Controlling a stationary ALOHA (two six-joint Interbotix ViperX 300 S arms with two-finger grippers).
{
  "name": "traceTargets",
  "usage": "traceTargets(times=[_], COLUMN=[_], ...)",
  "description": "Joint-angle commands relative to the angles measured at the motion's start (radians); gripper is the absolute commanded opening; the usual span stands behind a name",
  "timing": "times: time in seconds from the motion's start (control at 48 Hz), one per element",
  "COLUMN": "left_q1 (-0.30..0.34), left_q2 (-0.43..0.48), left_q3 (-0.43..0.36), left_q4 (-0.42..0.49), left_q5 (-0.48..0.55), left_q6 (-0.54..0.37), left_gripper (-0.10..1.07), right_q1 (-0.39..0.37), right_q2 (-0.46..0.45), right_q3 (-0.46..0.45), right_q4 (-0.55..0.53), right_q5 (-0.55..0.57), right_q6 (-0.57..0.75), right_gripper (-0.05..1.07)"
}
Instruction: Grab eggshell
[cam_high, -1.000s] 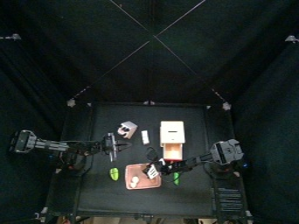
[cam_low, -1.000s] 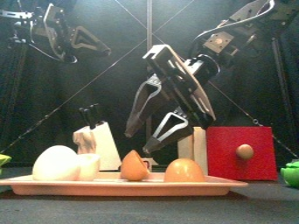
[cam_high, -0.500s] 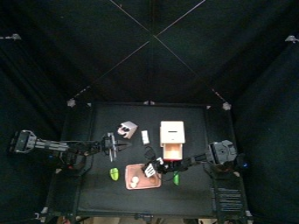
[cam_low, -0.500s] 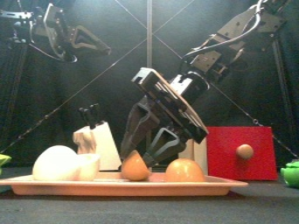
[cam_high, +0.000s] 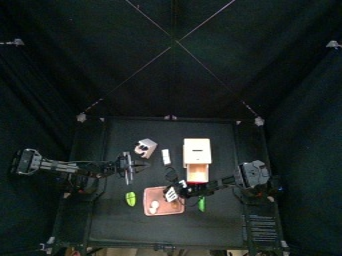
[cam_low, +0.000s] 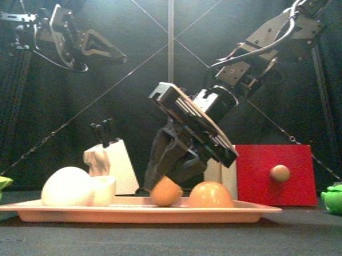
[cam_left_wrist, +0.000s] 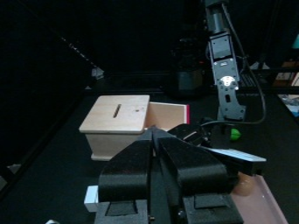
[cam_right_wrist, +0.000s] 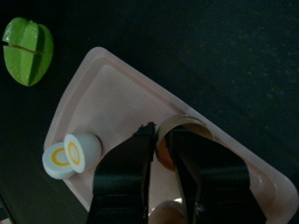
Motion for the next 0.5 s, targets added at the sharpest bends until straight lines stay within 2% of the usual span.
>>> traceTargets(times=[0.0, 0.479], left_q1=[0.002, 0.003], left_q2=[0.0, -0.002], left_q3=[-0.012, -0.012], left_q4=[0.003, 0.009], left_q5=[-0.008, -0.009], left_q6=[0.0, 0.003], left_gripper=[0.48, 0.48], right_q1=[-0.006, 0.0], right_q2=[-0.026, -0.1], right_q3=[-0.02, -0.021], right_q4=[0.003, 0.017], right_q5=[0.002, 0.002], right_q6=[-0.002, -0.002], right_gripper=[0.56, 0.42])
